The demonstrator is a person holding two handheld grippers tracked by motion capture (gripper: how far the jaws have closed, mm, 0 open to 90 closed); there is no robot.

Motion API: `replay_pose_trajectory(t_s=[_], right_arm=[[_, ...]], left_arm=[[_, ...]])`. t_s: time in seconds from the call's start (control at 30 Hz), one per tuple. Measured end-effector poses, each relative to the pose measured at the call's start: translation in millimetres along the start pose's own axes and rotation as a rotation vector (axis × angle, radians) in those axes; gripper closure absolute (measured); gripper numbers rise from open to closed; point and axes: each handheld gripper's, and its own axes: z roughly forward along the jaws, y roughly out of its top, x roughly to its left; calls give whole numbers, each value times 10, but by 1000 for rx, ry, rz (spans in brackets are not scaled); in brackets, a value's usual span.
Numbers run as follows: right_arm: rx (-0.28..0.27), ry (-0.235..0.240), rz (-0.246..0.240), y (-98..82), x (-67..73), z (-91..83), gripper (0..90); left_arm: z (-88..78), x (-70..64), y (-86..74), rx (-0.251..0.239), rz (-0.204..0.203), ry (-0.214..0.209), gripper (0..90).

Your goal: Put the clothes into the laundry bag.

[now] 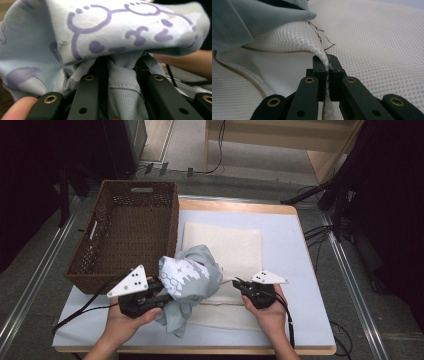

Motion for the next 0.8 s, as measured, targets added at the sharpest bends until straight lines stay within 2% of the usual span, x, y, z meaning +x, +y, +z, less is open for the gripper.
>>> replay_pose_trajectory(t_s=[0.03,0.07,0.1,0.13,0.17,0.27,0.3,0.33,0.43,0.5,0.6,0.67,0.73,0.8], right_arm=[[-2,-6,0,-1,-9,3,878],[-1,-13,8,-1,-14,4,878],[-1,-18,12,-1,-20,6,878],[-1,-18,12,-1,-20,6,878],[-4,-24,18,0,-28,5,878],[-3,-31,22,3,-27,1,878],[-3,-34,22,4,-27,-1,878],[-4,-37,22,5,-30,-2,878],[-6,-42,23,7,-45,-10,878],[-7,-46,30,9,-50,-16,878],[-10,-45,29,9,-58,-21,878],[-14,-51,30,9,-60,-32,877],[-21,-56,31,15,-70,-41,878],[-23,-59,30,19,-79,-49,877]], left_arm=[[0,0,0,0,0,0,726],[56,-47,-67,-9,3,-34,726],[56,-47,-67,-9,3,-34,725],[91,-70,-107,-13,-5,-53,725],[166,-98,-181,3,-10,-81,724],[317,-154,-332,61,-12,-103,721],[317,-154,-332,61,-12,-103,720],[396,-186,-412,87,-20,-122,718],[446,-210,-477,109,-18,-129,713],[511,-242,-575,148,-2,-127,708],[544,-241,-628,174,-3,-129,697],[568,-240,-675,179,-1,-133,670],[563,-226,-675,184,-17,-142,641],[554,-227,-667,187,-17,-131,617]])
